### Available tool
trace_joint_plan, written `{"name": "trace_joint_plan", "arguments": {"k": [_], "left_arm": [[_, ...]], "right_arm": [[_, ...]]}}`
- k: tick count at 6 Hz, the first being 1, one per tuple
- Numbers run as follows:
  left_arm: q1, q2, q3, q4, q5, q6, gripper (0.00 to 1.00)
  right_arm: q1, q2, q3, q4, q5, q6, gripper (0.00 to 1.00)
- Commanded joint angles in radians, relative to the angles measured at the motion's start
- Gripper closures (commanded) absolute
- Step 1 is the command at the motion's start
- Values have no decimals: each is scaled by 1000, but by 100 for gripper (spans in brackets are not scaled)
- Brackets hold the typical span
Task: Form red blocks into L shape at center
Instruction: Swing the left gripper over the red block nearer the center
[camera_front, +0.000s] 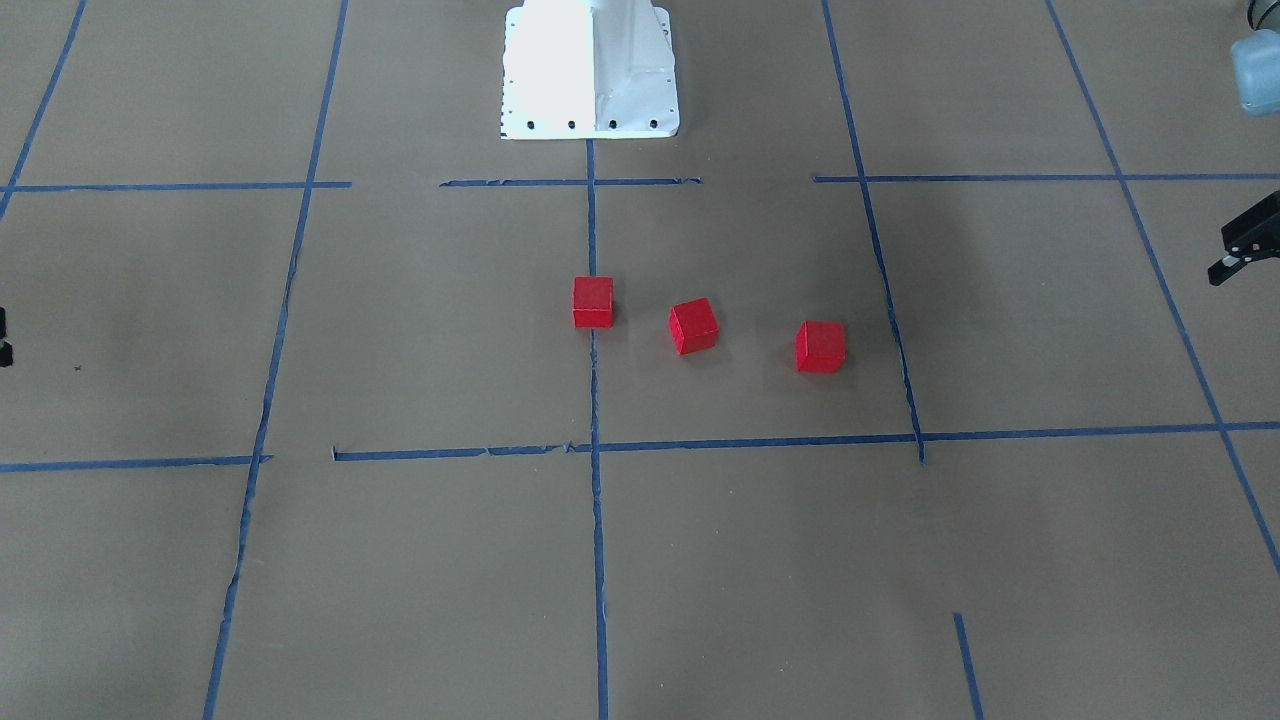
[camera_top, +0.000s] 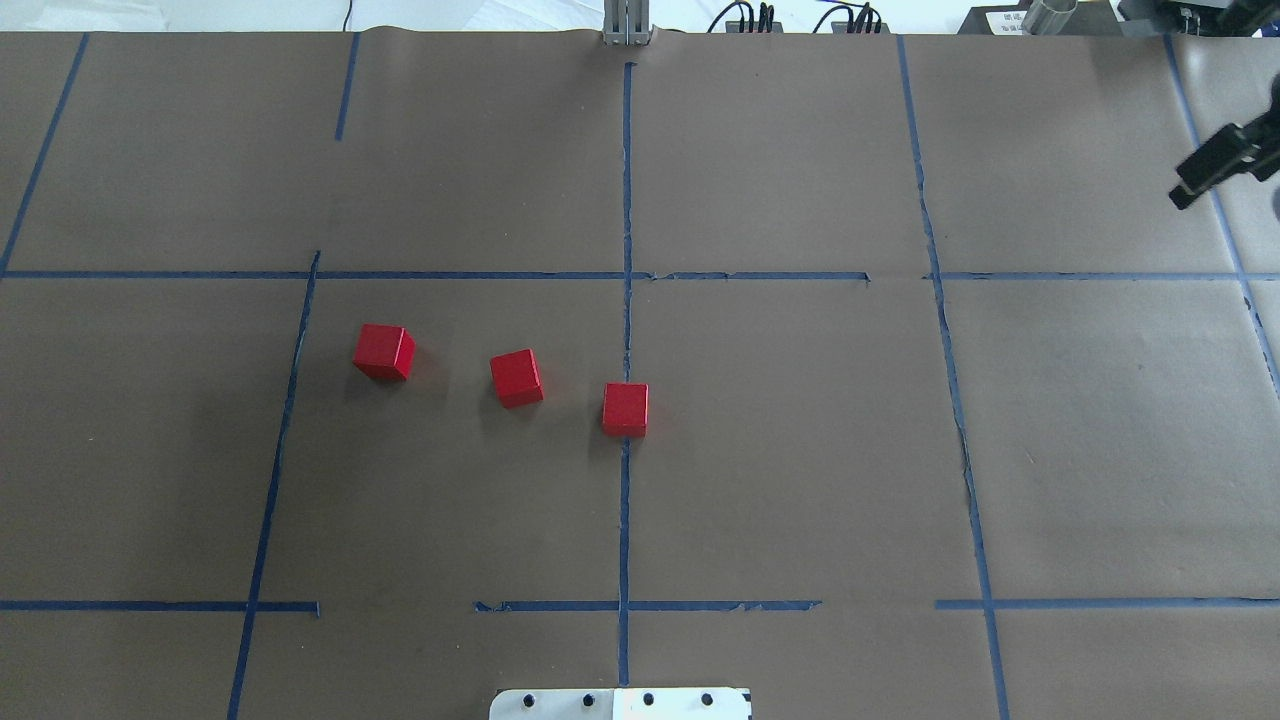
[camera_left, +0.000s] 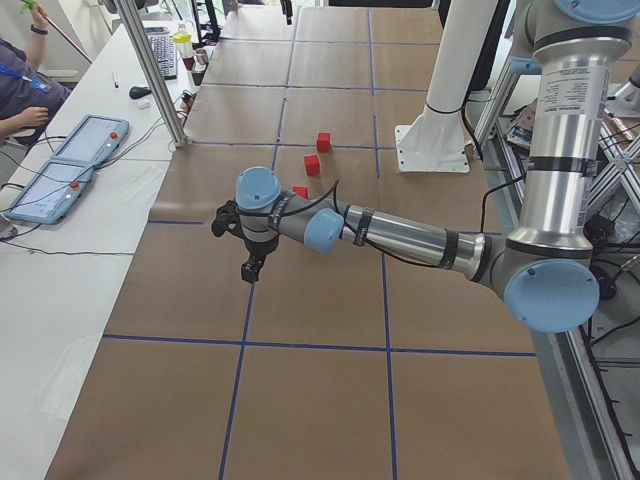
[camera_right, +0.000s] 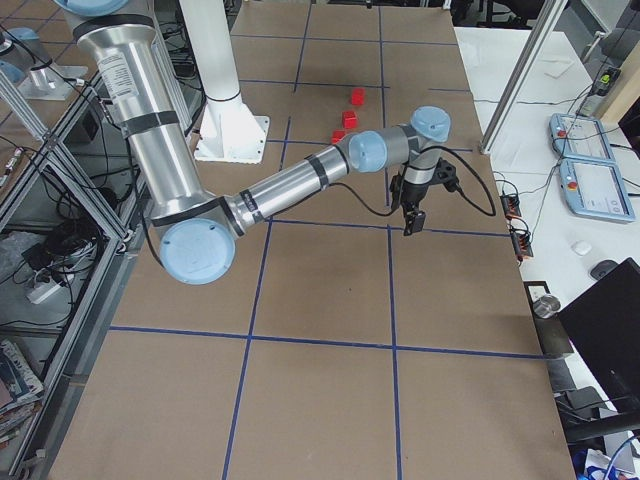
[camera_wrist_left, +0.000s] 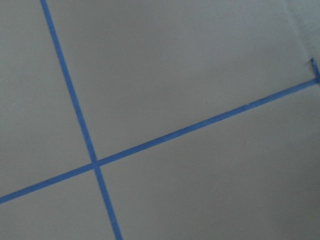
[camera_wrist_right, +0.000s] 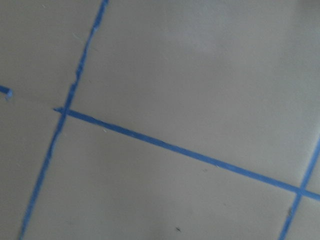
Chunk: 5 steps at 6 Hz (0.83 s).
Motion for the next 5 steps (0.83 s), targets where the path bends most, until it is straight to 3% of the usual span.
{"name": "trace_joint_plan", "arguments": {"k": [1,3,5], "left_arm": [[164,-75,-64,-1,2,-253,0],[346,-233,-77,-1,28,-600,0],[594,-348,-59,7,234,-885,0]], "right_arm": [[140,-245,65,6,6,-247,0],[202,-420,103,39,6,-291,0],[204,-467,113,102,32,-231,0]]}}
